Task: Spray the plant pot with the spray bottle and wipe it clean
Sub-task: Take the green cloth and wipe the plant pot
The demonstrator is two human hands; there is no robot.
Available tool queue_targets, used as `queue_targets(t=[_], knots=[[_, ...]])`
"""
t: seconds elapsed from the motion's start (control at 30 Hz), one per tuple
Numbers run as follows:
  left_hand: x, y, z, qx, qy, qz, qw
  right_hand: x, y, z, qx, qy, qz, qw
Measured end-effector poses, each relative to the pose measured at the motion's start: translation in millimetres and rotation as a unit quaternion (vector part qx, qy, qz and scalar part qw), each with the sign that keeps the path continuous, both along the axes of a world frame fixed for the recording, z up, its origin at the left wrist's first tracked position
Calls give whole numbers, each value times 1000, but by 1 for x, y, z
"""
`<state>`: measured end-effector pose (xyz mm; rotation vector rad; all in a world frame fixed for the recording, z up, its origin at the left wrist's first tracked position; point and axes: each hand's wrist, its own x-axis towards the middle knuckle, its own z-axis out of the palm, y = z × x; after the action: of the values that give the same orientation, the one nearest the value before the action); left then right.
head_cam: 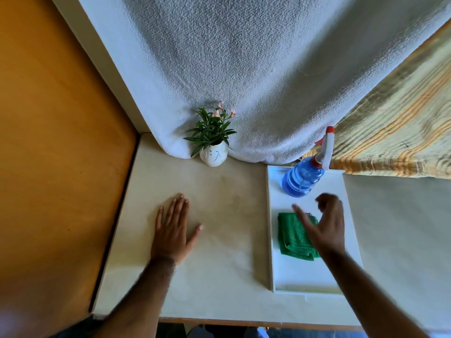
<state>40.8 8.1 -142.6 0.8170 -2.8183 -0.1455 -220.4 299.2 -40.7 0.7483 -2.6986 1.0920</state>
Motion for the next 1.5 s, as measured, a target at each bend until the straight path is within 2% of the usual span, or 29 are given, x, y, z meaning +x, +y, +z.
queue_targets(t=[0.07,0.13,0.2,0.27,0.47,0.7,0.77,0.87,1.03,1.27,1.5], knots=[[0,1,3,-1,-6,1,1000,17,23,-18,102,24,103,989],[1,2,4,-4,-5,1,1000,26,39,-34,190,58,190,962],[0,2,6,-4,0,2,1000,30,48,-45,251,71,234,937],[-1,3,7,-5,3,2,1000,31,53,-49,272,75,254,925],[-1,3,7,-6,-2,-1,1000,34,49,-48,287,64,250,922],[-1,2,6,1,-2,-2,1000,44,25,-25,228,-1,146,963],[0,2,5,3,-7,-3,1000,48,10,-11,197,17,168,966],[-1,2,5,15,-19,2,1000,55,-37,11,145,86,280,945],[-1,2,4,10,-2,1,1000,53,-136,19,123,204,413,879],[-1,1,5,3,-5,0,1000,27,-211,15,150,302,432,837],[-1,1,7,11,-11,2,1000,10,-228,3,162,317,436,826]])
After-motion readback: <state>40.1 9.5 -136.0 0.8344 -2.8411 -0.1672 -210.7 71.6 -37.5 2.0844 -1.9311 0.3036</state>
